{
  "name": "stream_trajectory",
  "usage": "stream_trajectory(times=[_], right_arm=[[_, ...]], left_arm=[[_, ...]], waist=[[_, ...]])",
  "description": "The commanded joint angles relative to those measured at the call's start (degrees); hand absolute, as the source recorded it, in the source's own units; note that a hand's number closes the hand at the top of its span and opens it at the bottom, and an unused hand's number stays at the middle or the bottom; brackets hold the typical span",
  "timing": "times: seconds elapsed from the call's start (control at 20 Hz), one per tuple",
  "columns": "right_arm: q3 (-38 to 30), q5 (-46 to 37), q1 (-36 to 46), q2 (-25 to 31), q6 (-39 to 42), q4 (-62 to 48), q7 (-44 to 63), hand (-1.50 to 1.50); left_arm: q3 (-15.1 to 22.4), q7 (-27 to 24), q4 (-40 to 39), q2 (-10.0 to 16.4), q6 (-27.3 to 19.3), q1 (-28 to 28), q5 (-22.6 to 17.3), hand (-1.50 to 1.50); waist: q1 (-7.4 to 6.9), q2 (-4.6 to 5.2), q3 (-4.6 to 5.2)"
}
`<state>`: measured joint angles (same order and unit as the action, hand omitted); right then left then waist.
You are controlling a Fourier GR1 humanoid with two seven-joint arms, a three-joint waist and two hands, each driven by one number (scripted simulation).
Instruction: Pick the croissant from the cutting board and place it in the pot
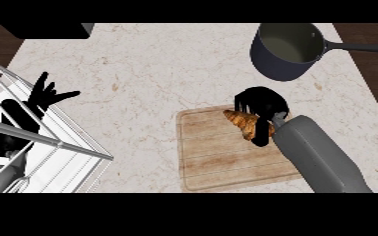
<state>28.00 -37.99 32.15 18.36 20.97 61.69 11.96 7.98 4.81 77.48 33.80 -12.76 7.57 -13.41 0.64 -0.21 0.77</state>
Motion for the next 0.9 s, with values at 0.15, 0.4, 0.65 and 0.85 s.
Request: stream_trajectory(times=[0.15, 0.4, 0.65, 0.85], right_arm=[[-1.03, -4.80, -3.14, 9.76, -7.17, 17.25, -4.97, 1.50], [-6.59, -8.45, -6.70, 12.11, -17.20, 29.11, 0.39, 1.50], [-14.79, -4.58, -7.90, 13.31, -17.48, 37.87, 3.55, 1.50], [-20.92, 1.68, -10.99, 12.70, -17.25, 40.25, 2.36, 1.50]], left_arm=[[-0.24, -3.36, 1.89, -0.97, -1.42, -6.58, 0.42, 0.00], [-0.02, -2.16, 1.13, -1.29, -1.76, -5.61, 0.46, 0.00], [1.40, -1.94, 4.89, -2.30, -4.30, -7.25, 1.95, 0.00], [0.57, -2.83, 6.31, -1.19, -3.11, -9.08, 1.00, 0.00]], waist=[[-0.06, -0.68, -0.73], [1.05, -0.83, -0.76], [-0.10, -0.53, -0.81], [-0.93, -0.23, -0.81]])
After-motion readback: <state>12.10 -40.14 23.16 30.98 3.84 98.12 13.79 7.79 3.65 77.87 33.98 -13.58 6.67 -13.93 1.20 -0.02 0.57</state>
